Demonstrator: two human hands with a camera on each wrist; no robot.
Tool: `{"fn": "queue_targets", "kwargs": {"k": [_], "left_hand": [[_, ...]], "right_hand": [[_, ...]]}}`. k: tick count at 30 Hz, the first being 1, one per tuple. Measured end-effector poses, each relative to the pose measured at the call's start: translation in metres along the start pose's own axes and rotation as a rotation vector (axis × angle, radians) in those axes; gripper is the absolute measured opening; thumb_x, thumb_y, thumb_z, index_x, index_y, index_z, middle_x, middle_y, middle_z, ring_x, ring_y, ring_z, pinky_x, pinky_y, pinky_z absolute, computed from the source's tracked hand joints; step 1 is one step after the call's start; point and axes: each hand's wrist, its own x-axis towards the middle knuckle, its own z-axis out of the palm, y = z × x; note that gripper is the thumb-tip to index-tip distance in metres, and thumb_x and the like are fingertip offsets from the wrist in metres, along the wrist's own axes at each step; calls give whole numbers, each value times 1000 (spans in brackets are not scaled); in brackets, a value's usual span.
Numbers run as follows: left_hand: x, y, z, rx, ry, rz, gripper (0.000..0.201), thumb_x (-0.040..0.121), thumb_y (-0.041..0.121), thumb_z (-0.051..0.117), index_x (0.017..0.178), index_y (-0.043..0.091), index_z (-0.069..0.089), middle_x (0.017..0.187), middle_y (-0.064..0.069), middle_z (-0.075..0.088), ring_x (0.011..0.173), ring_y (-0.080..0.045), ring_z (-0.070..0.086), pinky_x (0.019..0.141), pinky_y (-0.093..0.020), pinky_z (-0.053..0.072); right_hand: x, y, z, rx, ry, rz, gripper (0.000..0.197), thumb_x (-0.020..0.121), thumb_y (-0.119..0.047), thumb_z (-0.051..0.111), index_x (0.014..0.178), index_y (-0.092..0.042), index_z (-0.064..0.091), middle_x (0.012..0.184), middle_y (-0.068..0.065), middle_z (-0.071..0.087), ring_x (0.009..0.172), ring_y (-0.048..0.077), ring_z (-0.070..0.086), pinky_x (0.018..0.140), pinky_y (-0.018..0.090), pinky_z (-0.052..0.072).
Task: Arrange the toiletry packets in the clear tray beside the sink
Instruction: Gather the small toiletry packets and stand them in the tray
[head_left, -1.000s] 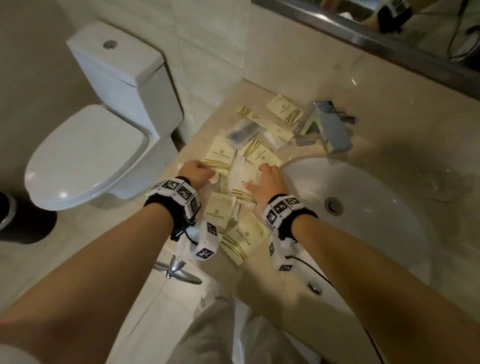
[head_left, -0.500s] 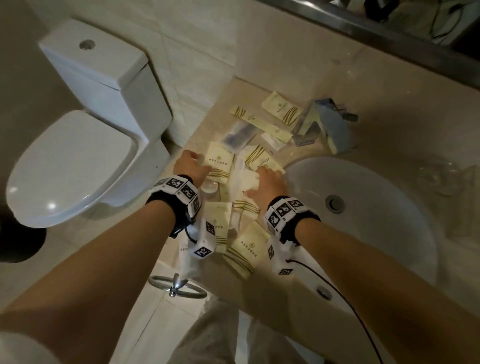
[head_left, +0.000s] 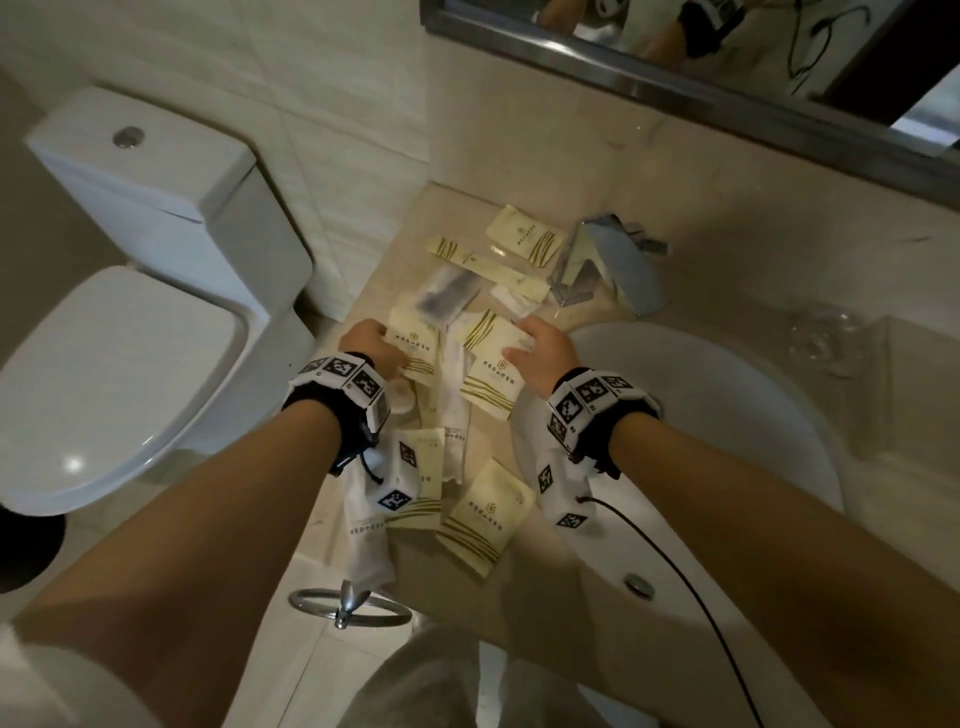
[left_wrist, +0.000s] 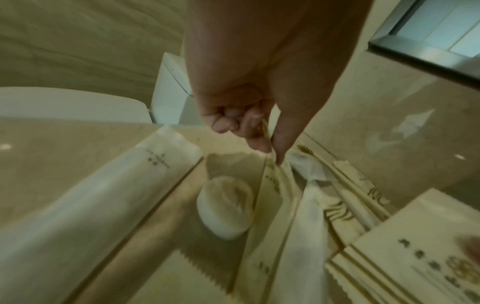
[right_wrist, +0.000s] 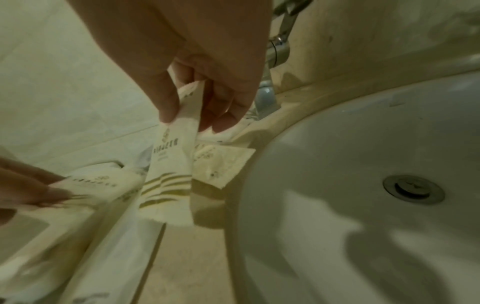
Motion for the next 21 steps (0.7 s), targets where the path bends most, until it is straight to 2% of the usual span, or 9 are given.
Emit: {"fn": "queue_targets", "kwargs": {"k": [3,9,12,13,14,16,18,19,21], "left_hand": [[-10,10,-19,35,3,56,33,87,17,59,116,3,62,124,-17,60,115,-33,56,88,-32,44],[-46,46,-41,-137,70,185,20,84,14,62,103,10,66,105,-13,64,98,-25,56,80,-26,40],[-61,65,-42,-179,98,193,9,84,17,61,81,9,61,76,-5,55,89,-25,54,67,-26,42],[-68,73,-39,-202,91,198,15,85,17,60,72,10,57,72,-5,54,85,-23,53,63,-26,43],[-76,83,-35,-235,71,218,17,86,15,60,70,12,55,75,-7,57,84,-23,54,65,-28,47],[-89,101,-23,-307,0,267,5,87,13,60,84,10,58,93,-14,60,87,-26,58,73,-32,55],[-103,121,-6,-372,-72,314,2,88,10,59,87,9,57,98,-16,59,81,-27,60,57,-27,57],[-109,129,1,-427,-112,325,7,89,8,58,82,9,57,96,-17,58,74,-25,60,49,-26,56],[-124,152,26,-493,-193,341,9,90,8,57,80,9,58,93,-16,60,68,-19,59,47,-26,56]], "right_hand": [[-4,-14,-12,-30,29,-26,39,91,-13,58,128,-7,50,122,15,58,110,29,58,82,27,47],[-22,-53,-47,95,100,-153,41,91,-13,57,130,-8,50,126,13,58,113,28,58,88,31,50],[-31,-59,-67,184,134,-160,40,90,-15,58,129,-10,50,118,7,59,101,21,59,67,20,49],[-36,-58,-77,218,152,-170,38,90,-15,59,127,-9,52,116,5,60,99,21,59,63,18,46],[-40,-54,-89,253,173,-174,35,89,-14,59,123,-7,54,116,7,61,101,22,60,64,21,47],[-48,-46,-112,296,211,-176,31,89,-12,59,118,-3,56,111,7,63,102,22,61,69,26,52],[-58,-33,-137,325,251,-163,29,90,-10,58,117,1,57,107,8,63,98,21,61,66,19,51],[-62,-27,-145,327,272,-154,28,90,-10,58,116,2,57,110,12,64,101,23,62,70,21,50],[-70,-6,-168,317,326,-115,28,89,-11,60,113,3,58,117,16,64,108,28,62,82,30,49]]}}
